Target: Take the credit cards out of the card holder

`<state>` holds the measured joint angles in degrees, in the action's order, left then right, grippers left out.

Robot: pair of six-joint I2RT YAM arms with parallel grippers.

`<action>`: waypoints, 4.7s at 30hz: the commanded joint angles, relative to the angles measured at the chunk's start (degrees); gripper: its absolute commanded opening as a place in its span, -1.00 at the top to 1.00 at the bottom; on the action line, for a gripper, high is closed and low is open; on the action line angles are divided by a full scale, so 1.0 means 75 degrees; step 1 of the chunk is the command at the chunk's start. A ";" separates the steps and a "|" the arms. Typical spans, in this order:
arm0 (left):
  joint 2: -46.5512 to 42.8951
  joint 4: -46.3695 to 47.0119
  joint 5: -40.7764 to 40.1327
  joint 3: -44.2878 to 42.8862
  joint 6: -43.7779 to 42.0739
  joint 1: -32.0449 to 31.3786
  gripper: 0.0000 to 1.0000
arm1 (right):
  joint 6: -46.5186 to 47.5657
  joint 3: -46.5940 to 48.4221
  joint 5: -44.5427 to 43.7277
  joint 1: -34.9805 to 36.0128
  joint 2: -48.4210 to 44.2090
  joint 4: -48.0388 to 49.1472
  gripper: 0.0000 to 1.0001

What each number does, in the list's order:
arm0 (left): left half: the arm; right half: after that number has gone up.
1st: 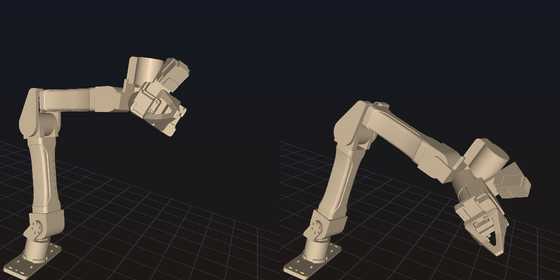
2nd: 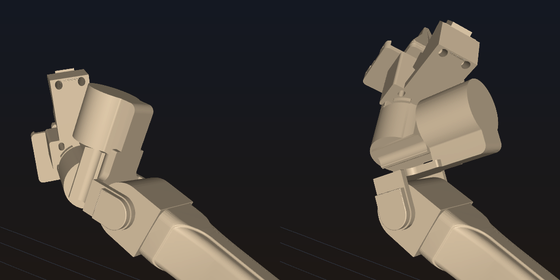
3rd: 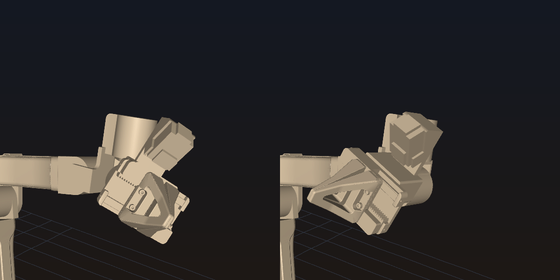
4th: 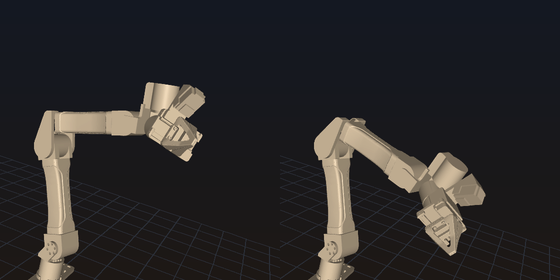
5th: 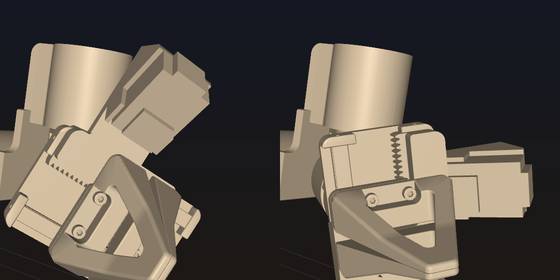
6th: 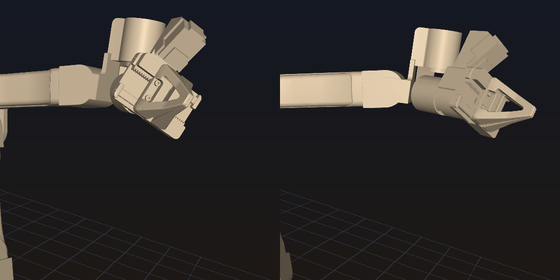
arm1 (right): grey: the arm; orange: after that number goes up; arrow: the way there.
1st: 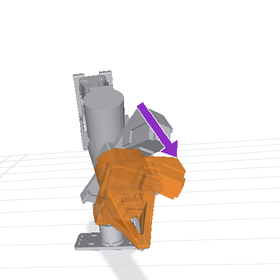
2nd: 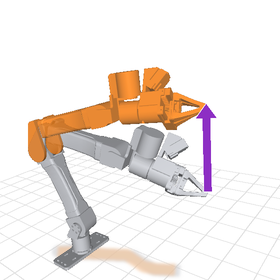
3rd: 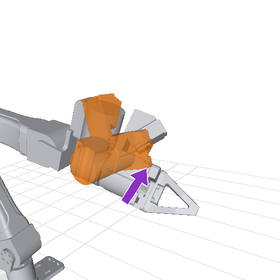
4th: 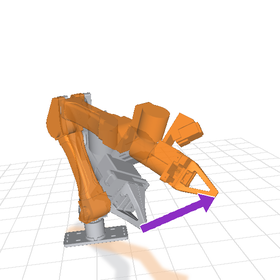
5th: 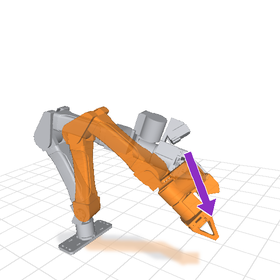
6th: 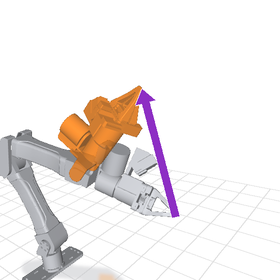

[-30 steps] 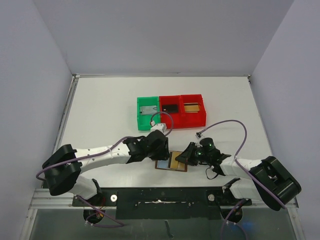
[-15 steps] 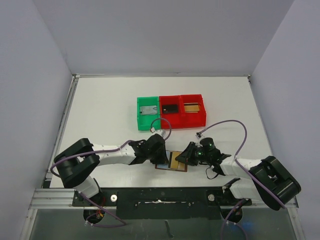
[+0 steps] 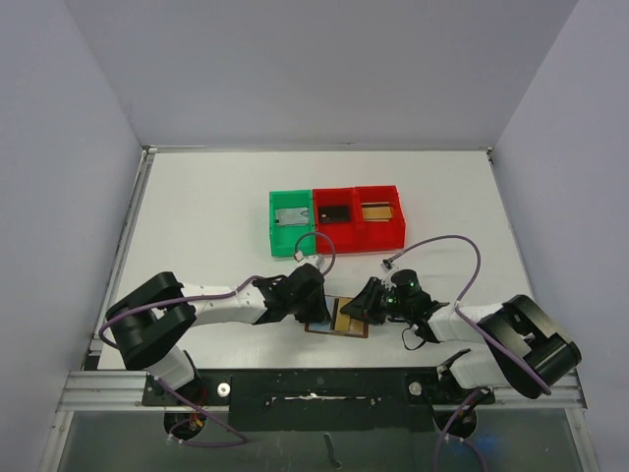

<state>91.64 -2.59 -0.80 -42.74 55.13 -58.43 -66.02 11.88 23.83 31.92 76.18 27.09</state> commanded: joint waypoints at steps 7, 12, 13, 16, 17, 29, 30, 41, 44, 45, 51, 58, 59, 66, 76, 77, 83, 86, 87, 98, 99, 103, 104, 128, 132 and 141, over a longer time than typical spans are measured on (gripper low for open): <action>0.0133 -0.0611 -0.0404 0.0132 -0.0115 -0.0037 0.85 | 0.0036 -0.0027 -0.0102 0.0034 -0.0207 0.0008 0.95; -0.0074 -0.0687 -0.0540 0.0171 -0.0120 -0.0035 0.85 | 0.0539 0.0110 -0.0703 -0.0072 -0.1504 -0.1751 1.00; -0.0112 -0.0696 -0.0564 0.0169 -0.0121 -0.0036 0.84 | 0.0626 0.0131 -0.0875 -0.0136 -0.1796 -0.2237 1.00; -0.0238 -0.0721 -0.0617 0.0156 -0.0143 -0.0041 0.84 | 0.0763 0.0168 -0.1144 -0.0299 -0.2638 -0.3023 1.00; -0.0292 -0.0715 -0.0624 0.0146 -0.0153 -0.0049 0.83 | 0.0799 0.0173 -0.1166 -0.0351 -0.2859 -0.3190 1.00; -0.1187 0.1638 0.0895 0.0170 -0.0247 0.0036 0.51 | 0.1545 0.0844 -0.2009 -0.0710 -0.4775 -0.4808 1.00; -0.1053 0.1880 0.1120 0.0165 -0.0229 0.0094 0.50 | 0.1558 0.0877 -0.2061 -0.0715 -0.4838 -0.4843 1.00; 0.0252 0.0432 0.0714 -0.0194 -0.0064 0.0103 0.57 | 0.2987 0.2304 -0.3171 -0.1304 -0.4862 -0.6524 1.00; 0.0046 0.0311 0.0573 -0.0096 -0.0031 0.0098 0.57 | 0.3502 0.2622 -0.2741 -0.2020 -0.4591 -0.6673 1.00; -0.0066 0.0344 0.0568 -0.0062 -0.0027 0.0096 0.57 | 0.3652 0.2686 -0.2529 -0.2264 -0.4522 -0.6649 1.00; -0.0708 0.0496 0.0625 -0.0082 -0.0142 0.0115 0.44 | 0.4513 0.3238 -0.1177 -0.4103 -0.4018 -0.6450 1.00; -0.1530 -0.0261 0.0173 -0.0299 -0.0486 0.0297 0.26 | 0.5382 0.4491 -0.0214 -0.4850 -0.2414 -0.6357 1.00; -0.1681 -0.0431 0.0082 -0.0307 -0.0560 0.0367 0.24 | 0.5461 0.4625 -0.0073 -0.4854 -0.2232 -0.6276 1.00; -0.3067 -0.2159 -0.0852 -0.0423 -0.1258 0.1281 -0.10 | 0.6249 0.5042 0.0328 -0.4569 -0.1495 -0.5228 0.97; -0.4640 -0.3494 0.0053 -0.0361 -0.2556 0.4386 -0.35 | 1.0151 0.5063 -0.1447 -0.2552 -0.1387 -0.4309 1.00; -0.4686 -0.3543 0.0139 -0.0366 -0.2740 0.4618 -0.35 | 1.0588 0.5030 -0.1621 -0.2407 -0.1365 -0.4271 1.00; -0.4933 -0.3413 0.0120 -0.0210 -0.3579 0.5166 -0.36 | 1.2194 0.5419 -0.2097 -0.2308 -0.0694 -0.4341 1.00; -0.4981 -0.3235 0.0038 0.0016 -0.3782 0.5176 -0.37 | 1.2981 0.5595 -0.1724 -0.2346 -0.0337 -0.4447 1.00; -0.4982 -0.3178 0.0032 0.0091 -0.3832 0.5178 -0.36 | 1.3207 0.5659 -0.1508 -0.2371 -0.0232 -0.4493 1.00; -0.5099 -0.2786 -0.0097 0.0305 -0.4098 0.5178 -0.45 | 1.5237 0.6768 -0.0435 -0.2579 0.1189 -0.5405 1.00; -0.5088 -0.2749 -0.0104 0.0305 -0.4104 0.5184 -0.46 | 1.5343 0.6882 -0.0465 -0.2566 0.1337 -0.5459 1.00; -0.5035 -0.2717 -0.0199 0.0270 -0.4161 0.5212 -0.47 | 1.5810 0.7472 -0.0533 -0.2547 0.1977 -0.5823 1.00; -0.5037 -0.2714 -0.0223 0.0270 -0.4163 0.5222 -0.47 | 1.5957 0.7662 -0.0549 -0.2546 0.2221 -0.5951 1.00; -0.5059 -0.2597 -0.0199 0.0298 -0.4209 0.5442 -0.51 | 1.7829 0.9291 -0.0961 -0.2352 0.4362 -0.6244 1.00; -0.5004 -0.2573 -0.0118 0.0307 -0.4214 0.5475 -0.51 | 1.8037 0.9421 -0.1104 -0.2314 0.4565 -0.6100 1.00; -0.4875 -0.2574 0.0027 0.0276 -0.4246 0.5568 -0.51 | 1.8231 0.9762 -0.1096 -0.2303 0.5106 -0.6167 0.85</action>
<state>54.96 -25.39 -2.00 -39.94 24.53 -17.30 68.64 82.39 15.53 14.33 112.95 -19.70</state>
